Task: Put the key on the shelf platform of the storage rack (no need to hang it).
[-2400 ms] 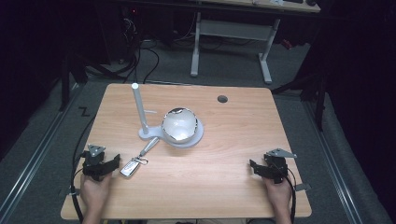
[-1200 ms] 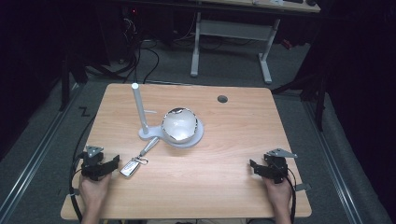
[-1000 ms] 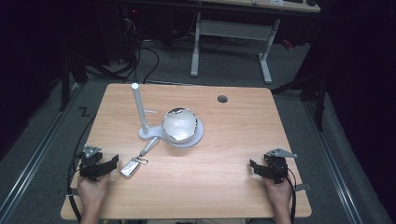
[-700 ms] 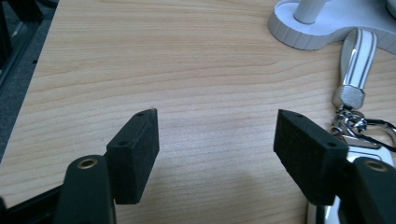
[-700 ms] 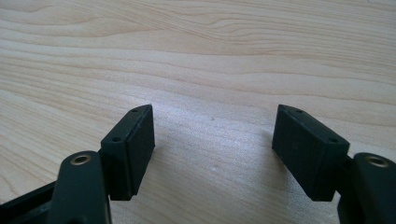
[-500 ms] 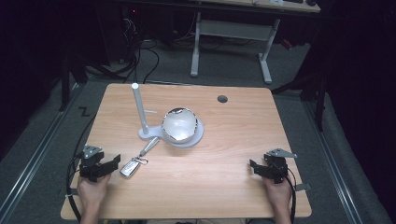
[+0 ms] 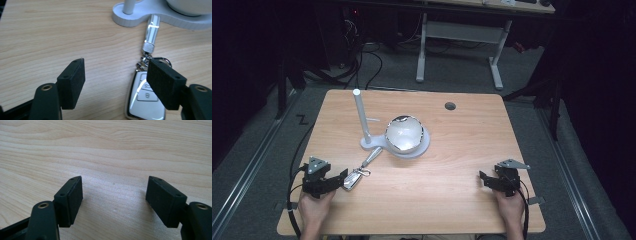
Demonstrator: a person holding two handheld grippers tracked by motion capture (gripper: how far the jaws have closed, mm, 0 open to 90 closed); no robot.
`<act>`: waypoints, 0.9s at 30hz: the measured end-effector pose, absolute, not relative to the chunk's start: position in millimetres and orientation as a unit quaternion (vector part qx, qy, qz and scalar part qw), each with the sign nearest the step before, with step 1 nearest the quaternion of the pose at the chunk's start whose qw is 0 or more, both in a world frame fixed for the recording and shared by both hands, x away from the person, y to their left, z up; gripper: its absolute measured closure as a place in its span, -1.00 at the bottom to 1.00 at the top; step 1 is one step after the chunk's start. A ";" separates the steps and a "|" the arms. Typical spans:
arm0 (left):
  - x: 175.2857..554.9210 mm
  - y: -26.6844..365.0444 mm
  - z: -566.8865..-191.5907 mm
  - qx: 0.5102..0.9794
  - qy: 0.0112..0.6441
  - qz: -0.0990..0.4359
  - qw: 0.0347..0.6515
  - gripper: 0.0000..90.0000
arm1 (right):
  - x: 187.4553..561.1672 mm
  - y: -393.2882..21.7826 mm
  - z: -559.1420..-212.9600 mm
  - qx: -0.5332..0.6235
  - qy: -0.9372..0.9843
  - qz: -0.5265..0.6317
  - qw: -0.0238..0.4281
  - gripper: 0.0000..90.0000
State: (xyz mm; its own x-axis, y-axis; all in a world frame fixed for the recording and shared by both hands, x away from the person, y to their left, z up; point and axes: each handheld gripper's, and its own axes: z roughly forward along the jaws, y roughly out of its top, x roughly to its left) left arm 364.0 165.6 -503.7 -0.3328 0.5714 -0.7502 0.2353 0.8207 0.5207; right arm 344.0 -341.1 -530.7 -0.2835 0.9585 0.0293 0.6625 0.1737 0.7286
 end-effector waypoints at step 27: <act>358.4 124.9 -520.9 0.339 0.794 0.162 0.478 -0.17 | 344.0 -341.3 -530.7 0.554 0.732 0.327 0.226 -0.33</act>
